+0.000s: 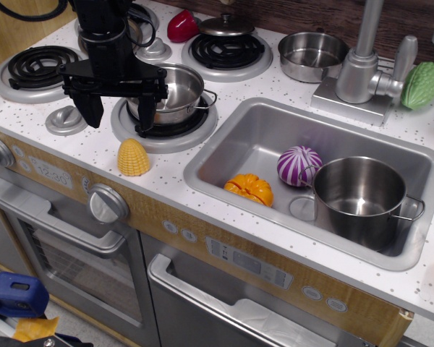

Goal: Put corn in pan which is on stove

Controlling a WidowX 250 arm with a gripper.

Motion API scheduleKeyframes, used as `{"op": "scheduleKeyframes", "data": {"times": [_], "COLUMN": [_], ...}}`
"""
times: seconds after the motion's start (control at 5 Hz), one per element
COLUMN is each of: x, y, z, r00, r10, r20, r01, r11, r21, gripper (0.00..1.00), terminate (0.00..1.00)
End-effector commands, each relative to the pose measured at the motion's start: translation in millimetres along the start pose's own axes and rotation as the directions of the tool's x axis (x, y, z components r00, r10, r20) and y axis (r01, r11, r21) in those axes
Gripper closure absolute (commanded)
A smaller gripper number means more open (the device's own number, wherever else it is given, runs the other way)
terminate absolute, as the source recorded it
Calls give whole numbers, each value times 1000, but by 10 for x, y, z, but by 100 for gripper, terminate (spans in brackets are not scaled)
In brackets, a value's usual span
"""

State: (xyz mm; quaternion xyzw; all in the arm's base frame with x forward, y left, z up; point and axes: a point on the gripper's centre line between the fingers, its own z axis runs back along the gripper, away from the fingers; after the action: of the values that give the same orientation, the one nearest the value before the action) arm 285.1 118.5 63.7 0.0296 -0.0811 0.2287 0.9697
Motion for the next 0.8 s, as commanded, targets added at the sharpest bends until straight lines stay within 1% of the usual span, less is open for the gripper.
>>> {"op": "scheduleKeyframes", "data": {"times": [0.0, 0.2, 0.6], "x": [0, 44, 22], "y": [0, 10, 50], "z": [0, -65, -229], "r00": [1000, 999, 997], "r10": [0, -27, -65], "r20": [0, -28, -30], "r01": [0, 26, 62], "r11": [1000, 999, 994], "r21": [0, -45, -94], "gripper": [0, 0, 0], "terminate": [0, 0, 0]}}
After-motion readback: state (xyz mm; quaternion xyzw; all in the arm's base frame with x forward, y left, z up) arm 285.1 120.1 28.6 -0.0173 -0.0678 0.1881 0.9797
